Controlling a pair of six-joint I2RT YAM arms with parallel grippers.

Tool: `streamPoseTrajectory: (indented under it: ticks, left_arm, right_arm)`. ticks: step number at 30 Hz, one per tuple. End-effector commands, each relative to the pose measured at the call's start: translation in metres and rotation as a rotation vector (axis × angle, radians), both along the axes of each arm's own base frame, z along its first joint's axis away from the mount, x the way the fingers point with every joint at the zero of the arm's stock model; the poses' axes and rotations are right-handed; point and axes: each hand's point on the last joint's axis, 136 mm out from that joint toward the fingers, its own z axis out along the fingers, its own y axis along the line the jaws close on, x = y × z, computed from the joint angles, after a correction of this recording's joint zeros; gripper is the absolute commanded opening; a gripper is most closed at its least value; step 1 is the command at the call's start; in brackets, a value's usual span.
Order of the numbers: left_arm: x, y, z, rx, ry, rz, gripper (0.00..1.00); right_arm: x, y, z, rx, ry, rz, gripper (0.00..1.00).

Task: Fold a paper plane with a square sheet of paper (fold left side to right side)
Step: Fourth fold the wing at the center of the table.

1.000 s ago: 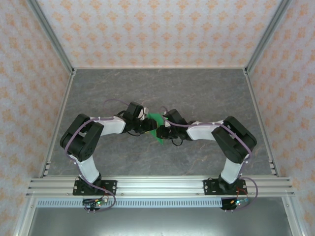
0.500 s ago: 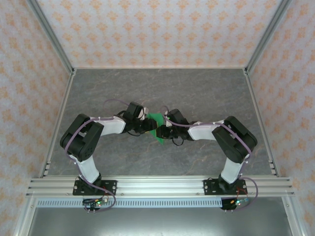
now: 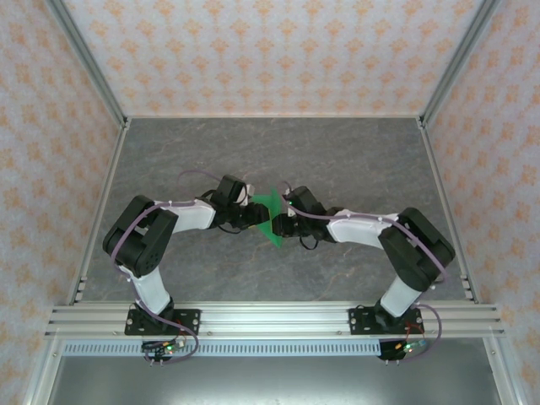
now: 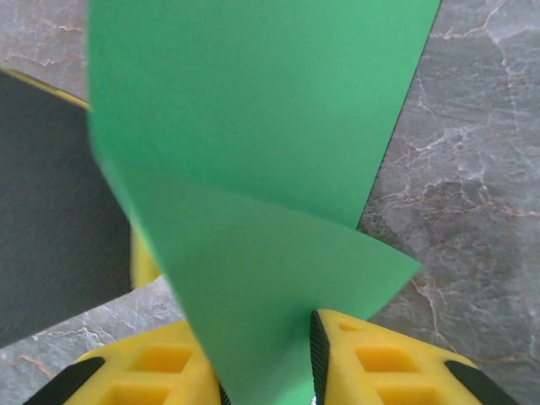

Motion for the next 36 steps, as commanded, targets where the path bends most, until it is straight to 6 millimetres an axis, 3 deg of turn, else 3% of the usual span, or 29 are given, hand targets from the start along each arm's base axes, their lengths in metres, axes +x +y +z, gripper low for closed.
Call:
streamPoseTrajectory:
  ticks: [1, 13, 25, 36]
  left_arm:
    - [-0.004, 0.008, -0.016, 0.069, 0.034, 0.018, 0.46]
    - [-0.003, 0.008, -0.014, 0.072, 0.03, 0.015, 0.46]
    - [-0.004, 0.015, -0.001, 0.096, -0.004, 0.019, 0.4]
    - [-0.007, 0.019, 0.005, 0.105, -0.018, 0.02, 0.39]
  right_arm:
    - [0.001, -0.009, 0.003, -0.127, -0.064, -0.008, 0.34]
    - [0.0, -0.007, -0.005, -0.216, -0.078, -0.032, 0.37]
    - [-0.004, 0.015, -0.007, -0.152, -0.056, 0.039, 0.23]
    - [-0.006, 0.024, -0.017, -0.155, -0.017, 0.08, 0.2]
